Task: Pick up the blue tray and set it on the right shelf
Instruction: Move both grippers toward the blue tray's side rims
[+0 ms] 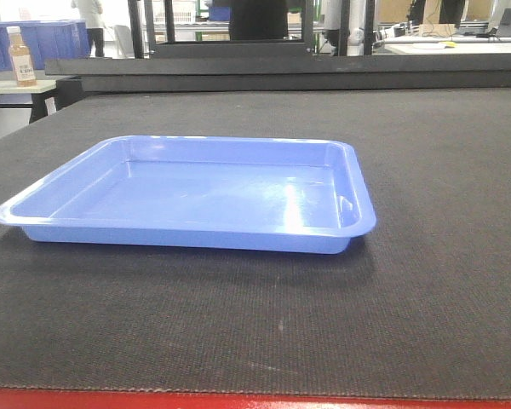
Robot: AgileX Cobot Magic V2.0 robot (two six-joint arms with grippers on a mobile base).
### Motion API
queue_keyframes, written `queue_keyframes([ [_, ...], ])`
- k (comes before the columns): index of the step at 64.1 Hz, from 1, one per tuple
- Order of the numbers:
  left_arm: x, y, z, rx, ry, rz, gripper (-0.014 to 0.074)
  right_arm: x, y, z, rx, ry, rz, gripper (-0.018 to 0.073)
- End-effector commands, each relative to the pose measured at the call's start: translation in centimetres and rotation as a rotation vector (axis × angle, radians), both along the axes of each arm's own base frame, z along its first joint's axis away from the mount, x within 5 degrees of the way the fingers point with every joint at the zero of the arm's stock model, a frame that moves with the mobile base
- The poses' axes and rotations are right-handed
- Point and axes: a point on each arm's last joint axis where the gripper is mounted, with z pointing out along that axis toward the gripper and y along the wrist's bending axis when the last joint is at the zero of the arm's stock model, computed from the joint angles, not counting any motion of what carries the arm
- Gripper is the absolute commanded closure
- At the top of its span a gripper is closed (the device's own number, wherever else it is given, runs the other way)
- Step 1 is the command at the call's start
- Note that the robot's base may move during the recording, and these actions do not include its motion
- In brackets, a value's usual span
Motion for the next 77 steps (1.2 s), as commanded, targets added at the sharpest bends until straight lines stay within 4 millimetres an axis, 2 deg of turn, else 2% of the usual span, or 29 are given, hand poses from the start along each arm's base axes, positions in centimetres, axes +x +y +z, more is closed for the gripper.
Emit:
queue_keyframes([
  [1, 0.0, 0.1, -0.1, -0.005, -0.070, 0.007, 0.0645, -0.4, 0.0, 1.6, -0.011, -0.123, -0.007, 0.0503],
  [47, 0.0, 0.1, 0.2, -0.006, -0.109, 0.010, 0.0645, -0.5, 0.0, 1.8, -0.013, -0.147, -0.009, 0.0503],
  [56, -0.1, 0.1, 0.6, -0.008, -0.148, 0.014, 0.0645, -0.7, -0.1, 2.6, -0.019, -0.236, -0.016, 0.0503],
  [62, -0.5, 0.2, 2.9, -0.013, -0.272, 0.021, 0.0645, -1.1, -0.1, 3.6, -0.024, -0.320, -0.022, 0.0503],
  [65, -0.8, 0.2, 4.7, 0.004, -0.283, 0.017, 0.0645, -1.4, -0.1, 5.0, -0.026, -0.347, -0.021, 0.0503],
  [72, -1.5, 0.1, 9.1, 0.094, -0.183, 0.011, 0.0636, -2.7, 0.2, 9.0, -0.026, -0.334, -0.006, 0.0502],
  [77, -1.6, 0.1, 12.3, 0.103, -0.114, 0.005, 0.0583, -3.2, 0.3, 11.6, -0.023, -0.264, 0.006, 0.0494],
])
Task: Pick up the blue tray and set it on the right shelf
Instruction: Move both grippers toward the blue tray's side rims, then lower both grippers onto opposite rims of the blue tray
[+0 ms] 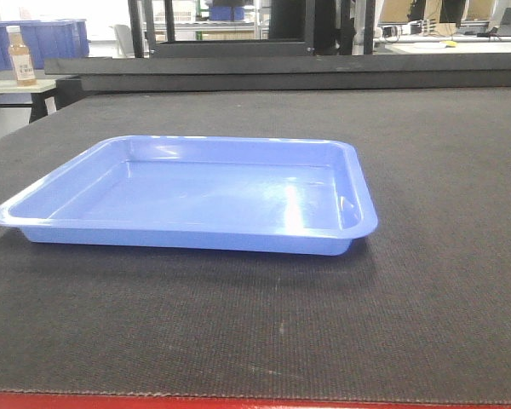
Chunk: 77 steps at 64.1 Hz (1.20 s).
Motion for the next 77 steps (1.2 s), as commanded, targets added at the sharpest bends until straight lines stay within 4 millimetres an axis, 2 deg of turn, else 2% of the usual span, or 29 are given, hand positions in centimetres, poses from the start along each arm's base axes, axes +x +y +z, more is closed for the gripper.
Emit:
queue_keyframes([
  [1, -0.3, 0.0, 4.1, 0.022, -0.006, -0.003, 0.0570, -1.1, 0.1, 3.9, -0.006, -0.029, 0.005, 0.0481],
  [4, 0.0, 0.0, 5.8, 0.023, 0.032, -0.002, 0.0511, -1.0, 0.2, 5.1, -0.004, 0.022, 0.011, 0.0427],
  [9, 0.9, 0.0, 7.6, 0.019, 0.091, -0.004, 0.0409, -0.3, 0.2, 6.6, -0.002, 0.064, 0.014, 0.0255],
  [15, 2.8, -0.2, 8.5, -0.002, 0.198, -0.017, 0.0293, 1.2, 0.0, 7.8, 0.002, 0.106, 0.014, 0.0033],
  [20, 4.4, -0.7, 8.9, -0.012, 0.262, -0.062, 0.0242, 2.3, 0.2, 8.5, 0.005, 0.136, 0.051, -0.0076],
  [27, 6.5, -1.9, 9.6, -0.007, 0.355, -0.151, 0.0232, 4.1, 0.9, 10.0, 0.042, 0.202, 0.163, -0.0052],
  [35, 9.3, -3.7, 10.7, 0.056, 0.480, -0.248, 0.0232, 7.0, 2.5, 11.7, 0.054, 0.352, 0.302, -0.0050],
  [44, 13.5, -5.7, 11.6, 0.105, 0.632, -0.288, 0.0232, 11.7, 5.6, 13.2, 0.003, 0.587, 0.447, -0.0050],
  [50, 16.9, -6.7, 11.4, 0.131, 0.738, -0.282, 0.0232, 14.9, 8.4, 13.9, -0.044, 0.720, 0.532, -0.0050],
  [61, 22.1, -8.1, 10.4, 0.180, 0.874, -0.264, 0.0232, 21.7, 13.5, 12.3, -0.118, 0.972, 0.600, -0.0050],
  [64, 23.5, -8.5, 9.7, 0.187, 0.915, -0.263, 0.0232, 23.3, 14.2, 12.0, -0.102, 1.023, 0.594, -0.0050],
  [68, 25.0, -9.0, 9.1, 0.189, 0.944, -0.261, 0.0232, 25.7, 15.1, 10.6, -0.052, 1.131, 0.555, -0.0050],
  [77, 27.7, -9.1, 7.3, 0.131, 1.004, -0.215, 0.0232, 29.7, 16.0, 7.8, 0.036, 1.308, 0.379, -0.0050],
])
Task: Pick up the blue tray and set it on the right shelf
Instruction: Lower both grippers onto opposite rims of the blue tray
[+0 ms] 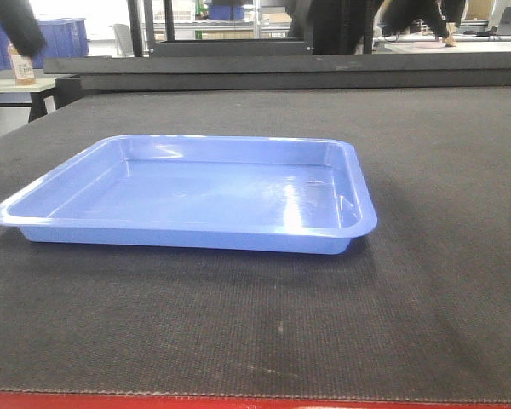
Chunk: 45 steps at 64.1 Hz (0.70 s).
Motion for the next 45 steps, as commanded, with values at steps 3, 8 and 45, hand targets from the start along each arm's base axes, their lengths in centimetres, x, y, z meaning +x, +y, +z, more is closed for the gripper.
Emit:
queue_keyframes([
  [3, 1.8, 0.4, 0.8, -0.049, -0.051, 0.073, 0.0232, 2.5, 0.0, 0.0, -0.040, 0.026, -0.156, -0.0050],
  [8, 3.2, 0.9, -0.3, -0.047, -0.024, 0.108, 0.0232, 4.1, 0.4, -2.1, -0.074, 0.084, -0.205, -0.0050],
  [45, 8.7, 0.7, -7.0, -0.046, 0.110, 0.153, 0.0233, 7.4, 1.8, -7.3, -0.044, 0.116, -0.276, -0.0050],
])
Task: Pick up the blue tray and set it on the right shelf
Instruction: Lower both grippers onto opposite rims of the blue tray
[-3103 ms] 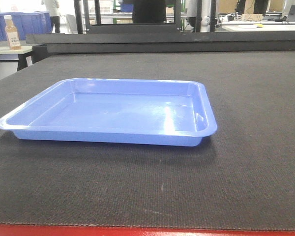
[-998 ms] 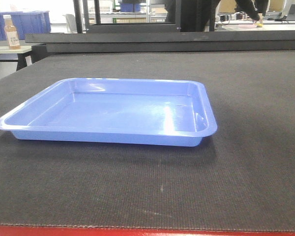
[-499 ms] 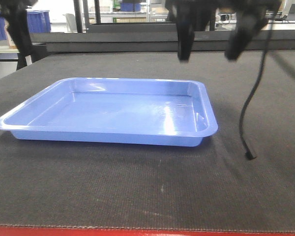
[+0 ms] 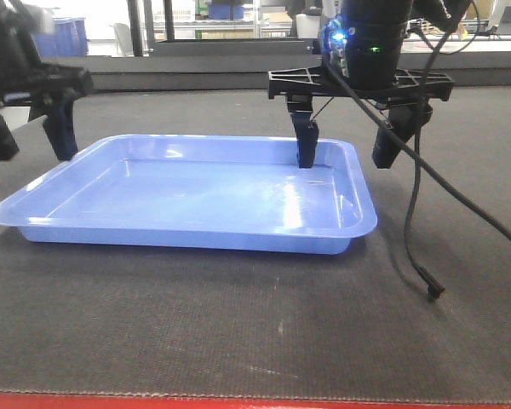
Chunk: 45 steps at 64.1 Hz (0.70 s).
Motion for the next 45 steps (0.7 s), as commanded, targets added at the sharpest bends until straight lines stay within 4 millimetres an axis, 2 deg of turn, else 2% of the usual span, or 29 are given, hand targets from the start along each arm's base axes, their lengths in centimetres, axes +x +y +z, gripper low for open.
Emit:
queue_keyframes([
  [1, 0.4, 0.0, 2.5, -0.035, -0.105, 0.016, 0.0233, 0.3, -0.2, 3.0, 0.036, -0.119, -0.004, -0.0050],
  [17, 0.8, -0.1, 1.8, -0.035, -0.107, 0.016, 0.0233, 1.0, -0.2, 0.7, 0.008, -0.059, -0.009, -0.0050],
  [28, 1.0, -0.2, 1.9, -0.040, -0.129, 0.017, 0.0233, 1.2, -0.1, 0.1, 0.005, -0.054, -0.009, -0.0042],
  [32, 1.0, -0.2, 1.9, -0.041, -0.133, 0.017, 0.0237, 1.2, -0.1, 0.1, 0.005, -0.055, -0.008, -0.0006],
  [45, 1.0, -0.2, 1.9, -0.044, -0.133, 0.018, 0.0237, 1.3, -0.1, 0.1, 0.009, -0.065, -0.008, 0.0223],
])
